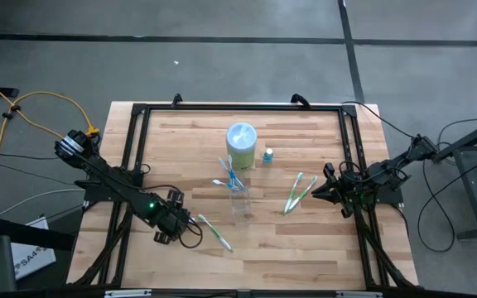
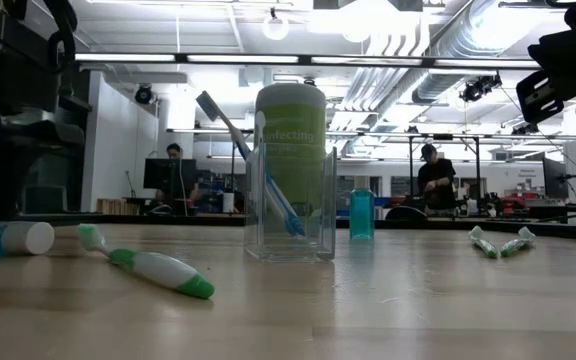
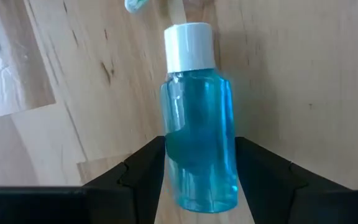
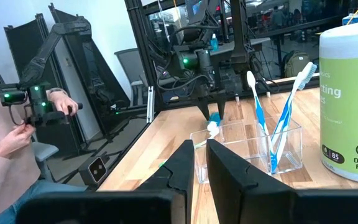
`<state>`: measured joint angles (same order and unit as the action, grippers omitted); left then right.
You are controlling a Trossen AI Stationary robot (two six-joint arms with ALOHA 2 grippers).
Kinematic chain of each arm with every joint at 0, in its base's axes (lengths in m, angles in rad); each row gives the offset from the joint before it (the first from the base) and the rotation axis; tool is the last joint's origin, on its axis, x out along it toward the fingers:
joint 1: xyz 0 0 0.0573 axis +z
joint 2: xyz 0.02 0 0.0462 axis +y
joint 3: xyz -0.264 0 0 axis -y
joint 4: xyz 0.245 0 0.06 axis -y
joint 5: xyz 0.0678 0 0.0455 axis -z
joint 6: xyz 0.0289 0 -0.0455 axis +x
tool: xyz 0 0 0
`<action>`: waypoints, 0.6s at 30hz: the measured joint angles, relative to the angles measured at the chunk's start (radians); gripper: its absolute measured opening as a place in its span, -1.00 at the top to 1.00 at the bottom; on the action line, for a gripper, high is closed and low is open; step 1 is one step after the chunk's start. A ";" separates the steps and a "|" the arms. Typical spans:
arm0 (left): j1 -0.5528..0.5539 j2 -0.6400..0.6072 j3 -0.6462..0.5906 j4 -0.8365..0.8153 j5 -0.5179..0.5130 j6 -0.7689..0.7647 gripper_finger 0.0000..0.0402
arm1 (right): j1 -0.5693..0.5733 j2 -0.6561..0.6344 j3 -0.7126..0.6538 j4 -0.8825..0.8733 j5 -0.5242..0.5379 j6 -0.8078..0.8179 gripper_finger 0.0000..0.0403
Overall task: Pick & Place toothbrushing station
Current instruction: Put the bottom mouthwash into the transparent organizer
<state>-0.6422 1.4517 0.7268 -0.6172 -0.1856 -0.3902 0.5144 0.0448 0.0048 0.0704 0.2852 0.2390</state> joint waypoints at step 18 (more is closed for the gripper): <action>-0.007 -0.009 -0.046 0.061 0.003 -0.029 0.14 | 0.000 0.000 0.000 0.000 0.000 0.000 0.82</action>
<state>-0.6487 1.4426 0.6804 -0.5565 -0.1830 -0.4194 0.5144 0.0448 0.0048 0.0704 0.2849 0.2390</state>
